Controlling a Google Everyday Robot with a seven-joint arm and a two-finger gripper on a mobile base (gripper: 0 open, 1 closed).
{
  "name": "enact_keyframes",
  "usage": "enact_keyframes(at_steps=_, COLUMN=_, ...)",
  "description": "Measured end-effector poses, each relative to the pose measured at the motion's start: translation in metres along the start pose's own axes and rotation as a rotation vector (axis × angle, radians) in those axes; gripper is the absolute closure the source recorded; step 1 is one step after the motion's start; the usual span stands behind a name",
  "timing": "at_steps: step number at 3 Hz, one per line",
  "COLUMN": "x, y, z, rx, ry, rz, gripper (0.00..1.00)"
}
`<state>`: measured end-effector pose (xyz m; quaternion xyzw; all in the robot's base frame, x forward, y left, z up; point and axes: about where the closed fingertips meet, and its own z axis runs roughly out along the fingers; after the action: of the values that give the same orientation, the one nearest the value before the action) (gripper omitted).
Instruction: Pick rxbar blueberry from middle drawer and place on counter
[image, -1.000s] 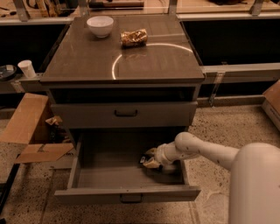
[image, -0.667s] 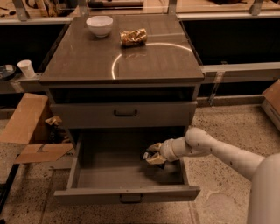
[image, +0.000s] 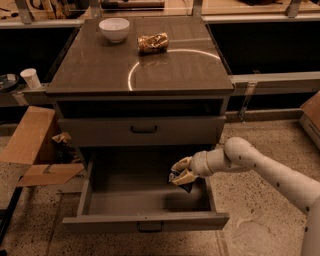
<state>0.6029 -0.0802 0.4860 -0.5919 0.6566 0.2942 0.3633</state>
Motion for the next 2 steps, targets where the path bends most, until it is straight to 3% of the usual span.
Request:
enact_keyframes(at_steps=1, x=0.0, y=0.0, z=0.0, rx=0.001, ry=0.0, rz=0.0, gripper=1.0)
enact_keyframes(at_steps=2, x=-0.036, y=0.003, z=-0.019, rx=0.011, ry=-0.033, rz=-0.086, gripper=1.0)
